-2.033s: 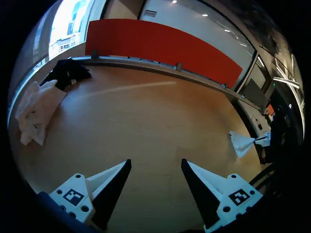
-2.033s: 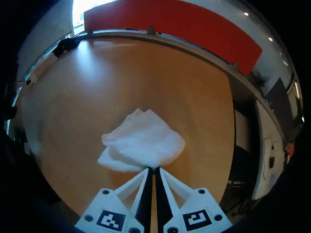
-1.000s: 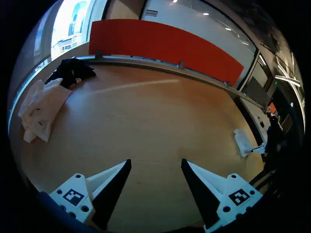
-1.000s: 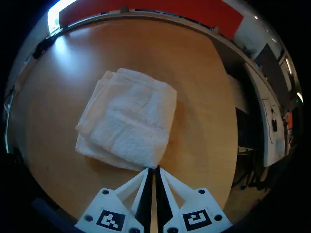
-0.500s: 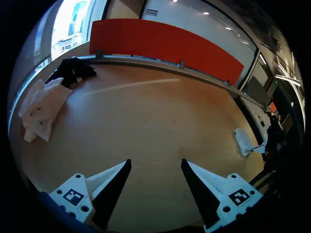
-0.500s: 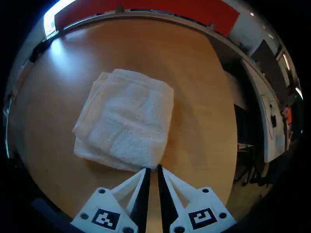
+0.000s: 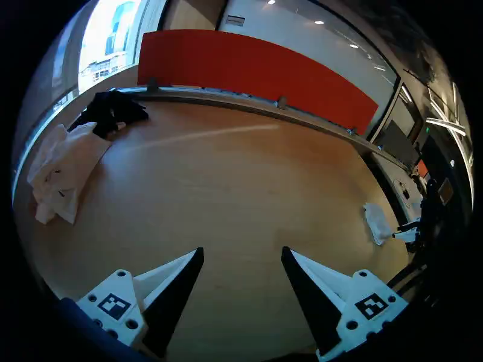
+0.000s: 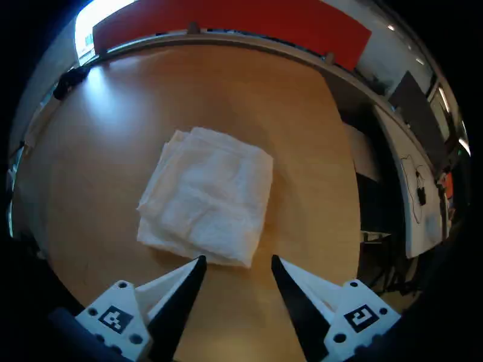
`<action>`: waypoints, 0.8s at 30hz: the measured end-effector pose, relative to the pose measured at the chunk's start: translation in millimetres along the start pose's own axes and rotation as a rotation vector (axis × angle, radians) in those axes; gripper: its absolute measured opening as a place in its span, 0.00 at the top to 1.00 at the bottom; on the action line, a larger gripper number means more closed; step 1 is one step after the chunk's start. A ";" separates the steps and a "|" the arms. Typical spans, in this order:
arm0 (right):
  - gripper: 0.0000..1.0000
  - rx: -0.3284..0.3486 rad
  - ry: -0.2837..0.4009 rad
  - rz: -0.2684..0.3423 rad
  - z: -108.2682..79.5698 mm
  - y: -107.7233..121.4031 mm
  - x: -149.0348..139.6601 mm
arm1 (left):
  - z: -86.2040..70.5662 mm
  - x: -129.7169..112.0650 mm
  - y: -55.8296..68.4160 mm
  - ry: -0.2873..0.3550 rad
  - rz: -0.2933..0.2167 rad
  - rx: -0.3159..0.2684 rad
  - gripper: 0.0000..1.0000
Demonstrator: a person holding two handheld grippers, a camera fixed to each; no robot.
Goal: Fold towel
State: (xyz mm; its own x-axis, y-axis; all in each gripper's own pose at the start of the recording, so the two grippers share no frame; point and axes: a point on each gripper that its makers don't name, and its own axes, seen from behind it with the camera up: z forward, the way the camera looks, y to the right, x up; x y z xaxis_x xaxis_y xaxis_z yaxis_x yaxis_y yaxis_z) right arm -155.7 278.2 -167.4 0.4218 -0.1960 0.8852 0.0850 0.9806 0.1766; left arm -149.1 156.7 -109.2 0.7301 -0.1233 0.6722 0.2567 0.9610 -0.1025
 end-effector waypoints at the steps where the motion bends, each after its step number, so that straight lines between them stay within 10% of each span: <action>1: 0.08 -0.001 0.012 0.003 -2.2 -1.4 3.6 | 0.1 0.7 -0.4 0.001 0.000 -0.001 0.05; 24: 0.00 -0.078 0.567 0.215 -68.8 -18.8 136.9 | 6.9 37.9 -23.1 0.107 0.015 0.016 0.05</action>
State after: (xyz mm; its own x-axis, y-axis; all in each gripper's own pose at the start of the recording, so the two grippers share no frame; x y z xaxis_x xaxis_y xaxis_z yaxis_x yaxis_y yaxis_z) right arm -37.4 232.8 -79.1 0.8498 0.0157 0.5268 0.0013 0.9995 -0.0319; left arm -131.7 131.5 -76.3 0.7972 -0.1338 0.5887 0.2359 0.9666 -0.0998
